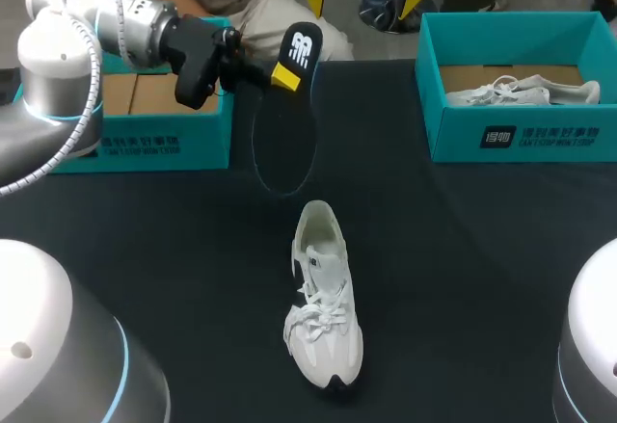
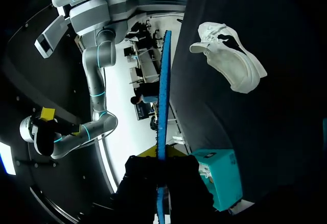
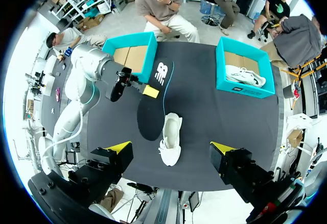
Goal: Take the shoe out of the shoebox, open the shoe tongue, remove and reinsert the insole, then place the shoe into the shoebox
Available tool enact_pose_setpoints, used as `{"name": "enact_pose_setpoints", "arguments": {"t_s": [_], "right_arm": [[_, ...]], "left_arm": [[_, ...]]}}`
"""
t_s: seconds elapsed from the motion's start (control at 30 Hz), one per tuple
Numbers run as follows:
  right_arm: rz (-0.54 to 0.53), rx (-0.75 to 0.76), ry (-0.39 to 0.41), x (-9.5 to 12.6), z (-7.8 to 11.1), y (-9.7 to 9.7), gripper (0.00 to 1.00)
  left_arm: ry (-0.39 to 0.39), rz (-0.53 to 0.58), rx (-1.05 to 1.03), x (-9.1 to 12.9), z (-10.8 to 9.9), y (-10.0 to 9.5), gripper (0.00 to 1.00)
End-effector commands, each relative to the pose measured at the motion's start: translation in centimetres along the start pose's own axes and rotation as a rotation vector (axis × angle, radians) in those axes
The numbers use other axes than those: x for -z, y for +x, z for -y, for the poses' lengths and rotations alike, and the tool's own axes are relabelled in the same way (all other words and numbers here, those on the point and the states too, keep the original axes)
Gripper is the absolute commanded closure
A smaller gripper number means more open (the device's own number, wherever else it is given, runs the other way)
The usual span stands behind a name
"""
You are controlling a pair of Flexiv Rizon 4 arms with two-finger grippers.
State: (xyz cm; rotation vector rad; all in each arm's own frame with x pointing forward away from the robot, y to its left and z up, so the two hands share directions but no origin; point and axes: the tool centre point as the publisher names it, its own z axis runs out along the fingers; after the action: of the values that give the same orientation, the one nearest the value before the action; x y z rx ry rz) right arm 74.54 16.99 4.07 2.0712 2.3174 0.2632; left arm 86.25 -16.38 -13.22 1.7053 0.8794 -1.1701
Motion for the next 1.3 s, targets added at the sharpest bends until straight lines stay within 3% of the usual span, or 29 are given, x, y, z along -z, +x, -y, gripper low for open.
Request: {"name": "enact_pose_setpoints", "arguments": {"t_s": [0.03, 0.3, 0.5, 0.73, 1.07, 1.3], "right_arm": [[-0.001, -0.001, 0.001, 0.0, 0.0, 0.0, 0.00], [-0.001, -0.001, 0.001, 0.0, 0.0, 0.0, 0.00], [-0.308, 0.018, -0.048, -1.0, 0.3, -1.3, 0.00], [-0.563, 0.028, -0.079, -1.9, 0.9, -0.7, 0.00], [-0.758, -0.004, 0.048, -3.1, 0.3, -1.4, 0.00], [-0.912, -0.004, 0.045, -3.6, -0.1, -1.3, 0.00]], "left_arm": [[0.000, 0.000, -0.002, 0.0, 0.0, 0.0, 1.00], [0.000, 0.000, -0.002, 0.0, 0.0, 0.0, 1.00], [0.000, 0.000, -0.002, 0.0, 0.0, 0.0, 1.00], [0.000, 0.000, -0.002, 0.0, 0.0, 0.0, 1.00], [0.000, 0.000, -0.002, 0.0, 0.0, 0.0, 1.00], [0.000, 0.000, -0.002, 0.0, 0.0, 0.0, 1.00]]}}
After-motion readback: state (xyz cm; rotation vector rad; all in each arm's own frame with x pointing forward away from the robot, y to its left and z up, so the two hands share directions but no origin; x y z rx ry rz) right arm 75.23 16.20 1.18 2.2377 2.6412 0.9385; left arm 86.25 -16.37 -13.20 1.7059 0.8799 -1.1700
